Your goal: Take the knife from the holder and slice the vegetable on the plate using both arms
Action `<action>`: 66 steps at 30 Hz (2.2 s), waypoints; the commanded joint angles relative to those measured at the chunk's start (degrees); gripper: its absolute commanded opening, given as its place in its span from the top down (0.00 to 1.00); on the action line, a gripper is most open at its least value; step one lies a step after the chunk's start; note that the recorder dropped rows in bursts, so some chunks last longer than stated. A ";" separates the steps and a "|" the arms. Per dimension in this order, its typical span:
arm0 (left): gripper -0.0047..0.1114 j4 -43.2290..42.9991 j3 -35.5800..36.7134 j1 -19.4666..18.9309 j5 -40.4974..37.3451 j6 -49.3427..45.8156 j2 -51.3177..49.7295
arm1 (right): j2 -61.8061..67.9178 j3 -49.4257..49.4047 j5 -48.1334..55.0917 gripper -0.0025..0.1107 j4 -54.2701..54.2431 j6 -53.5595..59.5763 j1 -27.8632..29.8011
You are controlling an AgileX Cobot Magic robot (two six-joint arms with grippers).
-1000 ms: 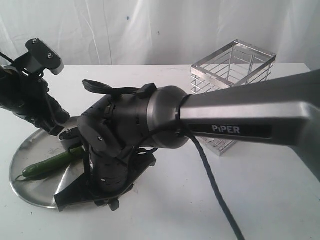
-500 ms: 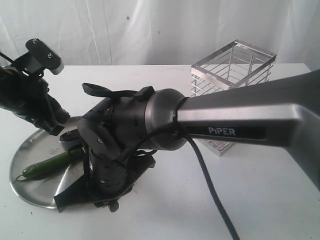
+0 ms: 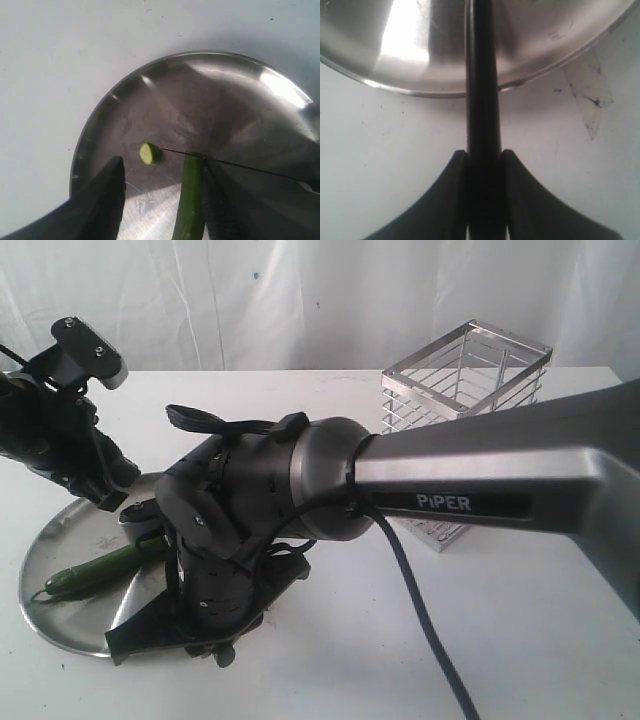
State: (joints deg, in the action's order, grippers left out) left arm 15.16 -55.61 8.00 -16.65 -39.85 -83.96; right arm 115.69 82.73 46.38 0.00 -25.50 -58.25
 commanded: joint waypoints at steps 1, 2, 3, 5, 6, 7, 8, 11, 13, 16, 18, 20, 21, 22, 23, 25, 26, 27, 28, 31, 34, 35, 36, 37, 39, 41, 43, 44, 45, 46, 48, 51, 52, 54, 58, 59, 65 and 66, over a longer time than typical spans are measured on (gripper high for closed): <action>0.52 0.86 0.23 0.08 -0.61 0.38 0.58 | -0.24 -0.18 0.15 0.98 0.00 -0.24 0.00; 0.52 0.86 0.23 0.08 -0.59 0.49 0.58 | -0.24 -0.18 0.27 0.98 0.00 -0.24 0.00; 0.52 0.86 0.23 0.08 -0.59 0.49 0.58 | -0.24 -0.18 0.27 0.98 0.00 -0.24 0.00; 0.52 0.86 0.23 0.08 -0.59 0.58 0.58 | -0.24 -0.18 0.27 0.98 0.00 -0.24 0.00; 0.52 0.86 0.23 0.08 -0.59 0.63 0.58 | -0.24 -0.18 0.38 0.98 0.00 -0.24 0.00; 0.52 0.86 0.23 0.08 -0.59 0.63 0.58 | -0.24 -0.18 0.50 0.98 0.00 -0.13 0.00; 0.52 1.12 0.23 0.08 -0.59 0.62 0.47 | -0.24 -0.18 0.61 0.98 0.00 -0.13 0.00; 0.52 2.41 0.33 0.08 -0.95 0.66 -0.72 | -0.24 -0.18 0.61 0.98 0.00 0.01 0.00; 0.53 3.15 0.81 0.08 0.01 0.66 -2.61 | -0.24 -0.18 0.61 0.98 0.00 0.18 0.00; 0.58 3.15 2.24 0.08 3.71 1.98 -5.86 | -0.24 -0.18 0.61 0.98 0.00 0.18 0.00; 0.64 3.15 2.44 0.08 5.56 4.15 -7.56 | -0.24 -0.18 0.50 0.98 0.00 0.19 0.00; 0.69 3.24 2.44 0.08 7.10 6.50 -8.67 | -0.24 -0.18 0.37 0.98 0.00 0.19 0.00; 0.70 3.24 2.44 0.08 7.90 7.66 -8.80 | -0.24 -0.18 0.22 0.98 0.00 0.19 0.00; 0.70 3.24 2.44 0.08 8.58 9.31 -9.14 | -0.24 -0.18 -0.02 0.98 -0.33 0.19 0.00; 0.70 3.24 2.44 0.08 9.23 10.59 -9.40 | -0.24 -0.18 -0.26 0.98 -0.44 0.19 0.00; 0.69 3.24 2.44 0.08 9.36 11.38 -9.69 | -0.12 -0.18 -0.55 0.98 -0.41 0.19 0.00; 0.69 3.24 2.44 0.08 9.36 11.38 -9.81 | -0.12 -0.18 -0.55 0.98 -0.41 0.19 0.00; 0.69 3.24 2.44 0.08 9.36 11.54 -10.06 | -0.12 -0.18 -0.55 0.98 -0.41 0.19 0.00; 0.69 3.43 2.44 0.08 9.44 11.82 -10.49 | -0.12 -0.18 -0.55 0.98 -0.41 0.19 0.00; 0.69 5.88 2.44 0.08 9.70 12.10 -11.59 | -0.12 -0.18 -0.55 0.98 -0.41 0.19 0.00; 0.69 7.69 2.44 0.08 10.55 12.10 -12.63 | -0.13 -0.18 -0.80 0.98 -0.46 0.19 0.00; 0.69 8.22 2.44 0.08 10.82 12.10 -12.88 | -0.13 -0.18 -1.05 0.98 -0.46 0.19 0.00; 0.69 8.30 2.44 0.08 11.04 12.10 -13.35 | -0.13 -0.18 -1.16 0.98 -0.46 0.19 0.00; 0.69 8.30 2.44 0.08 11.18 12.10 -13.71 | -0.13 -0.18 -1.28 0.98 -0.46 0.19 0.00; 0.69 8.30 2.44 0.08 11.46 12.24 -14.35 | -0.13 -0.18 -1.28 0.98 -0.46 0.19 0.00; 0.69 8.30 2.44 0.08 11.95 13.18 -14.59 | -0.13 -0.18 -1.28 0.98 -0.46 0.19 0.00; 0.69 8.30 2.44 0.08 12.20 13.79 -14.64 | -0.13 -0.18 -1.28 0.98 -0.46 0.19 0.00; 0.69 8.30 2.44 0.08 12.35 13.95 -14.64 | -0.13 -0.18 -1.28 0.98 -0.46 0.19 0.00; 0.69 8.30 2.44 0.08 12.35 14.08 -14.64 | -0.13 -0.18 -1.28 0.98 -0.46 0.19 0.00; 0.69 8.30 2.44 0.08 12.35 14.08 -14.64 | -0.13 -0.18 -1.28 0.98 -0.46 0.19 0.00; 0.69 8.30 2.44 0.08 12.23 14.07 -14.64 | -0.13 -0.18 -1.28 0.98 -0.46 0.19 0.00; 0.69 8.30 2.44 0.08 12.34 14.76 -14.64 | -0.13 -0.18 -1.15 0.98 -0.46 0.19 0.00; 0.69 8.30 2.44 0.08 12.34 15.36 -14.64 | -0.13 -0.18 -1.15 0.98 -0.46 0.19 0.00; 0.69 8.30 2.44 0.08 12.34 16.04 -14.64 | -0.13 -0.18 -1.15 0.98 -0.46 0.19 0.00; 0.69 8.30 2.44 0.08 12.10 16.05 -14.41 | -0.13 -0.18 -1.15 0.98 -0.46 0.94 0.00; 0.69 8.30 2.44 0.08 12.10 16.05 -14.13 | -0.13 -0.18 -1.15 0.98 -0.46 1.08 0.00; 0.69 8.30 2.23 0.08 12.35 16.05 -12.96 | -0.13 -0.18 -1.25 0.98 -0.46 1.32 0.00; 0.69 8.30 2.23 0.08 12.13 16.05 -13.08 | -0.13 -0.18 -1.25 0.98 -0.46 1.32 0.00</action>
State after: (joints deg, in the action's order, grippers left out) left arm 22.75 -53.32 8.00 -3.82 -24.24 -97.63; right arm 115.69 82.73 45.81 -0.53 -24.88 -58.25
